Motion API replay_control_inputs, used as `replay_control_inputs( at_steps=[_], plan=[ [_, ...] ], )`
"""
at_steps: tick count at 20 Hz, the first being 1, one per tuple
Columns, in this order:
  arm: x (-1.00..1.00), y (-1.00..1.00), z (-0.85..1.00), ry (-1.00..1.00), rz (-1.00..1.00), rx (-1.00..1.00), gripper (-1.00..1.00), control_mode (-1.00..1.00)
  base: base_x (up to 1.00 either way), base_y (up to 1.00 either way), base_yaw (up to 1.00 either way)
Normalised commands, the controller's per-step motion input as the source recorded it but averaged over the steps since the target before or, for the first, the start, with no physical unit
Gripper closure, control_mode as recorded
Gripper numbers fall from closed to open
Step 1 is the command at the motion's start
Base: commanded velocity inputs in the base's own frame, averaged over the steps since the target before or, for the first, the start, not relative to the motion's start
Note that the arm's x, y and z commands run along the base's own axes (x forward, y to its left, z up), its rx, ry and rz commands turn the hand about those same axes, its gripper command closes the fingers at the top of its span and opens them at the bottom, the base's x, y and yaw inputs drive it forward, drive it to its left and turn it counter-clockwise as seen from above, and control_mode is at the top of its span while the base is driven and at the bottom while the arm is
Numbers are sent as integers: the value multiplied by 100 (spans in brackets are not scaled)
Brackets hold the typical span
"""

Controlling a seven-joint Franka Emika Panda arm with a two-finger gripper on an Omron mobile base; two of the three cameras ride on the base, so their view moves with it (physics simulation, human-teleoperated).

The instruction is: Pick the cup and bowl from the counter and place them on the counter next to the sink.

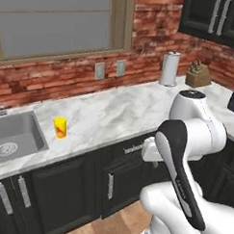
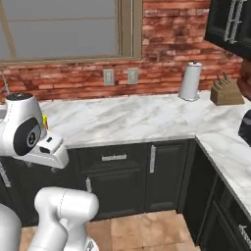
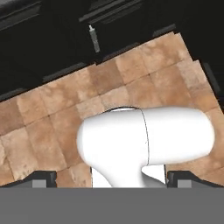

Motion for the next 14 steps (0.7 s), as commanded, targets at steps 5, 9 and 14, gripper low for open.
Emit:
replay_control_inputs(
  at_steps=[5, 9, 14],
  plan=[
    [0, 0, 0, 0, 0, 0, -100, 100, -11, 14, -92],
    [0, 0, 0, 0, 0, 0, -100, 100, -9, 3, -90],
    [0, 0, 0, 0, 0, 0, -100, 100, -10, 10, -90]
  ],
)
